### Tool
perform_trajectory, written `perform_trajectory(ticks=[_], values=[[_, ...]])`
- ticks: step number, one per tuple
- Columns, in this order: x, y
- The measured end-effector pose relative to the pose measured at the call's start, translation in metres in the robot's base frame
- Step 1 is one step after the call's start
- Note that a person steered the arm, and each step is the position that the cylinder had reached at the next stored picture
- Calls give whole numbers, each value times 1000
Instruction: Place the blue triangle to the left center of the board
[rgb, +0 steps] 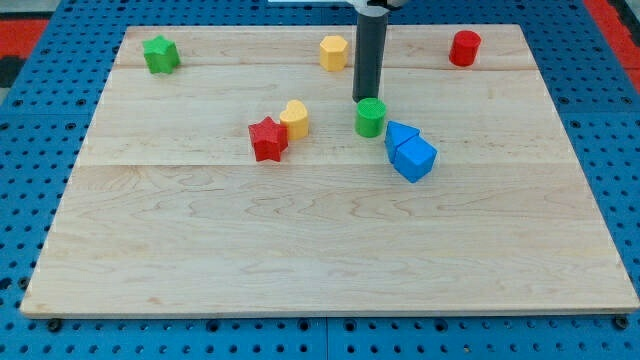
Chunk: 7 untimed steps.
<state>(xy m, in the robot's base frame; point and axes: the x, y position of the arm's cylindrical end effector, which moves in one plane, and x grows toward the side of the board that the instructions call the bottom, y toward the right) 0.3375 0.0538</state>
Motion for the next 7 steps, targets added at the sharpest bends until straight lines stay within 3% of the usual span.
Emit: perform_trajectory(ticks=[3,5,7], values=[[0,-1],[27,-14],[9,0]])
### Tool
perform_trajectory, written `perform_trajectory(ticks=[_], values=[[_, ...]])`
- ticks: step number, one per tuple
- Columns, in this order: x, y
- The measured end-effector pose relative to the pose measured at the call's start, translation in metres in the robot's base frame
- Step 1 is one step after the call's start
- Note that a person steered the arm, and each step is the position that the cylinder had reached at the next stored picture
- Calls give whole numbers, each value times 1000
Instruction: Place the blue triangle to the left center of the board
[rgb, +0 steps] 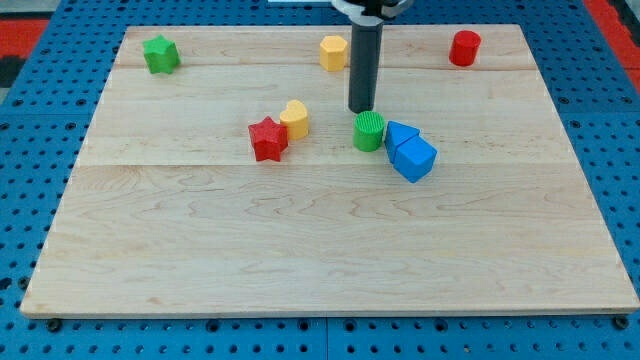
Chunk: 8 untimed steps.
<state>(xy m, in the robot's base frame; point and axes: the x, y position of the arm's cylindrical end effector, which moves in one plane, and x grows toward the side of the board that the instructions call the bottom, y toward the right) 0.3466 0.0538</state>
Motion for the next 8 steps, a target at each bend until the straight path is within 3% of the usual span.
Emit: perform_trajectory(ticks=[1,3,4,5,6,8], values=[[-7,-42],[-12,-28],[15,26],[71,77],[80,24],[73,-23]])
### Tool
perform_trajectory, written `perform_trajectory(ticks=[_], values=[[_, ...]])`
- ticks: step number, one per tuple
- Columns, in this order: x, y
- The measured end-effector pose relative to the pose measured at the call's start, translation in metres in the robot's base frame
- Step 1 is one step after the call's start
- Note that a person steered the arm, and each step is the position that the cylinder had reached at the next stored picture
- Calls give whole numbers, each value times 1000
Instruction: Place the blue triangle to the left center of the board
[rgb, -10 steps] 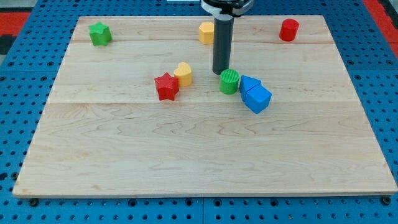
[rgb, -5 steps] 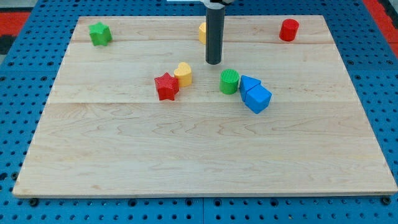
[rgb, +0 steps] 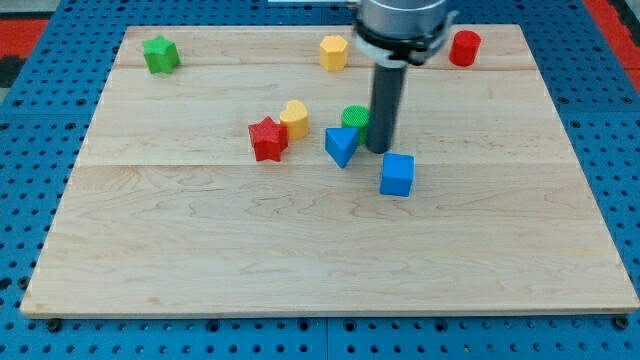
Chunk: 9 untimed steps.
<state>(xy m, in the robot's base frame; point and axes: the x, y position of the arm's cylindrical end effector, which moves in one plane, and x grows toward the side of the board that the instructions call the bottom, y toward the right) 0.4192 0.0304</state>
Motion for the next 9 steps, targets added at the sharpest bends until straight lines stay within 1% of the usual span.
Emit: perform_trajectory(ticks=[1,2,3,4,5,7,8,9], values=[[5,-61],[25,-93],[29,-165],[25,-177],[71,-170],[7,-239],[49,-248],[35,-218]])
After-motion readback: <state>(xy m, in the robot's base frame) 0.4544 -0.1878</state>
